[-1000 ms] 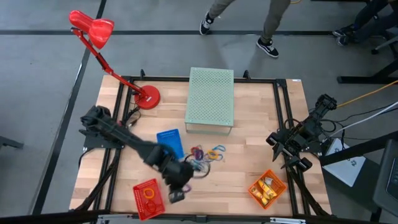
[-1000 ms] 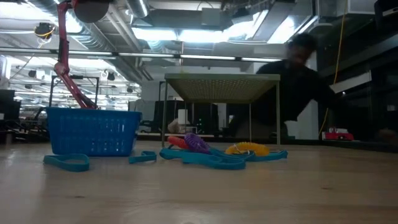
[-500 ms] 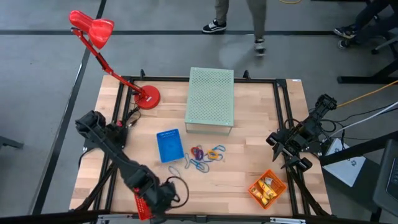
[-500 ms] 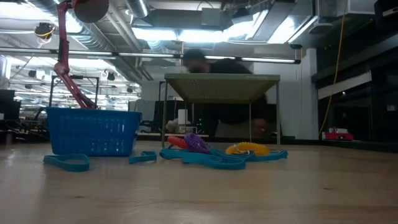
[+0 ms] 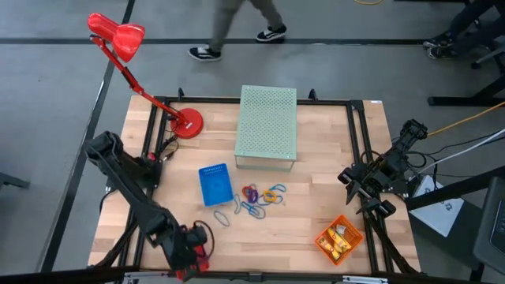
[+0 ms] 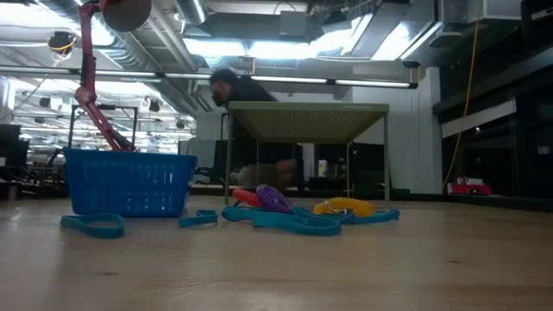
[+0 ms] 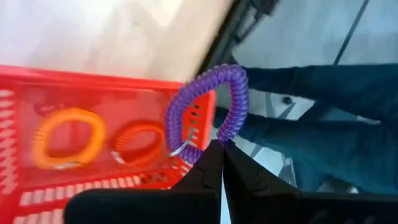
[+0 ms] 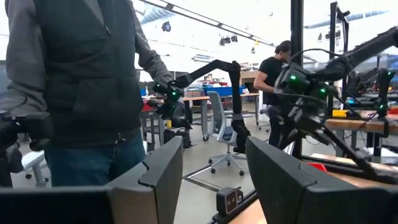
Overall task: Pick & Place Office Desk Supplies
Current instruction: Put the purple spring keychain into the red basket
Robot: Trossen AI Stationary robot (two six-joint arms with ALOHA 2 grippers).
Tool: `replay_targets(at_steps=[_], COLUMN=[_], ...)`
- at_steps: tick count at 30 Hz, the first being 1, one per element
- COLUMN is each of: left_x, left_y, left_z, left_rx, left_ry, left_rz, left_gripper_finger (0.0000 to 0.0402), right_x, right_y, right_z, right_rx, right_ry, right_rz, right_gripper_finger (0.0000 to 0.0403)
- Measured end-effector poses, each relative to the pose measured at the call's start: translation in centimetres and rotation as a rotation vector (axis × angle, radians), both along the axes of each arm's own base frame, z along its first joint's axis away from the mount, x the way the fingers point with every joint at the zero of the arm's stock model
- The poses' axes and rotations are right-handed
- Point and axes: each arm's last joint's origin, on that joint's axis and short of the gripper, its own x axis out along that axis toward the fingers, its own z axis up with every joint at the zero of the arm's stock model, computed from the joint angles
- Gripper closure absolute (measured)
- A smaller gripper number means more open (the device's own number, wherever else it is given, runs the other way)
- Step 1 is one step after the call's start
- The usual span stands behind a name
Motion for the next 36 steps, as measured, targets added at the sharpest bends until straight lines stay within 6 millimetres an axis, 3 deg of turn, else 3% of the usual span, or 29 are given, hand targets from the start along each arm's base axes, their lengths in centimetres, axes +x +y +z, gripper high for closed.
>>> replay_targets(at_steps=[5, 13, 21, 31, 36], left_x=[-1.4, -3.5, -3.3, -3.7, -3.4], left_y=[2.0, 2.7, 3.4, 3.5, 4.4], left_z=[-1.4, -3.7, -3.8, -4.0, -1.7], left_rx=[-0.023, -0.117, -0.085, -0.089, -0.113], left_ry=[0.021, 0.05, 0.044, 0.109, -0.012], left_rz=[-0.024, -0.083, -0.087, -0.112, -0.048], left_gripper_finger=[0.04, 0.04, 0.0387, 0.0299, 0.0275], right_x=[0.0, 0.0, 0.0, 0.0, 0.0], right_y=[0.0, 0.0, 0.0, 0.0, 0.0], right_z=[0.0, 0.0, 0.0, 0.0, 0.0], right_rx=[-0.044, -0.016, -0.057, -0.059, -0.059], right_ry=[-0.045, -0.015, -0.056, -0.058, -0.059], right_rz=[-0.018, -0.006, -0.022, -0.023, -0.023], right_gripper_finger=[0.0225, 0.0225, 0.0225, 0.0225, 0.0225])
